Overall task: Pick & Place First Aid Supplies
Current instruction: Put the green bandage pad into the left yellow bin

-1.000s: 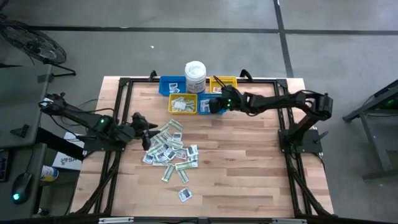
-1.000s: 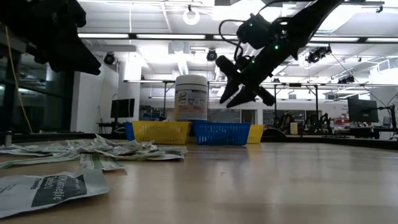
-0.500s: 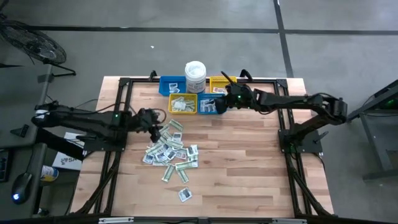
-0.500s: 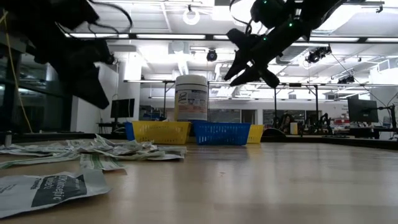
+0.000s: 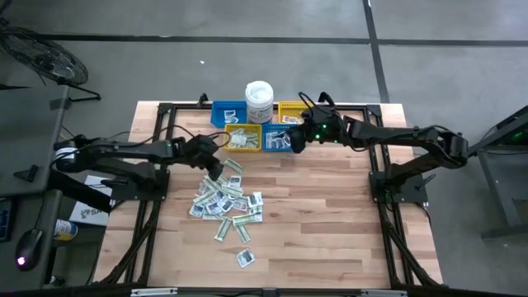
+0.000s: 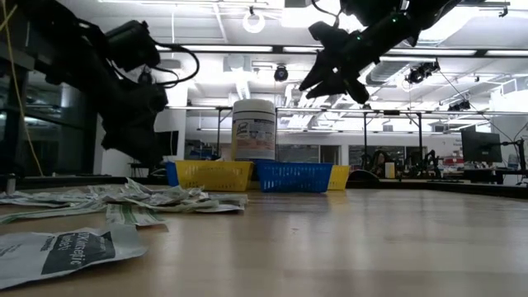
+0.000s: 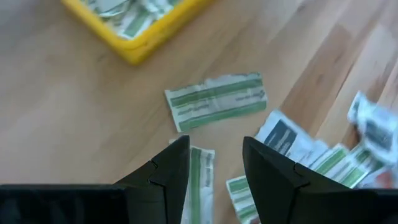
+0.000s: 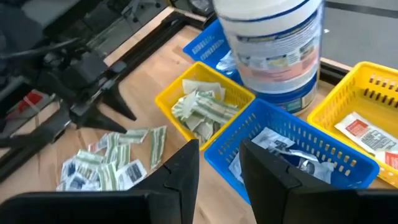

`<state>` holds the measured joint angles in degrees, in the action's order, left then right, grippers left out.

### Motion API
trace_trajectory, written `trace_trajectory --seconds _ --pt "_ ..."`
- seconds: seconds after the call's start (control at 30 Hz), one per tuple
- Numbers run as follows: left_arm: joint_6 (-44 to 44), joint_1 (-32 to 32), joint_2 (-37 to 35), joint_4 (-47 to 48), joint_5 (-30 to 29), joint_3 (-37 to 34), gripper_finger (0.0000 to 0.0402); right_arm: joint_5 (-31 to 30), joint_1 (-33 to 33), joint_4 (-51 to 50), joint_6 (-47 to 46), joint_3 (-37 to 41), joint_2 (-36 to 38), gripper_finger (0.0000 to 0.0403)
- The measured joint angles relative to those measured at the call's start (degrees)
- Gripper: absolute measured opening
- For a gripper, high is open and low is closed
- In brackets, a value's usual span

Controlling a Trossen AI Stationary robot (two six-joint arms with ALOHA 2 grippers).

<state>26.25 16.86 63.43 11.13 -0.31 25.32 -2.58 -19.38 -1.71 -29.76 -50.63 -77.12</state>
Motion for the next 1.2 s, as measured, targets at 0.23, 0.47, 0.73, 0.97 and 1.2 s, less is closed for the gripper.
trace_trajectory --seconds 0.23,0.47,0.73,0.97,1.2 --pt "-11.24 0.0 4.07 -0.54 0.71 0.0 0.0149 1.78 0.01 -3.02 3.0 0.02 0.0 0.011" --pt "-17.43 0.0 7.34 -0.39 0.99 0.0 0.0149 3.09 0.04 -5.3 5.64 0.02 0.0 0.011" --pt "-19.01 -0.02 12.07 -1.22 -1.33 0.29 0.0149 3.58 0.04 -7.28 7.98 0.02 0.0 0.011" --pt "-16.35 0.02 17.93 -2.2 -0.26 0.59 0.0104 4.37 0.02 -8.06 8.66 0.02 0.0 0.011" --pt "-11.92 0.13 18.2 -1.81 -0.38 0.52 0.0011 4.67 0.04 -9.81 9.07 0.01 0.0 0.011"
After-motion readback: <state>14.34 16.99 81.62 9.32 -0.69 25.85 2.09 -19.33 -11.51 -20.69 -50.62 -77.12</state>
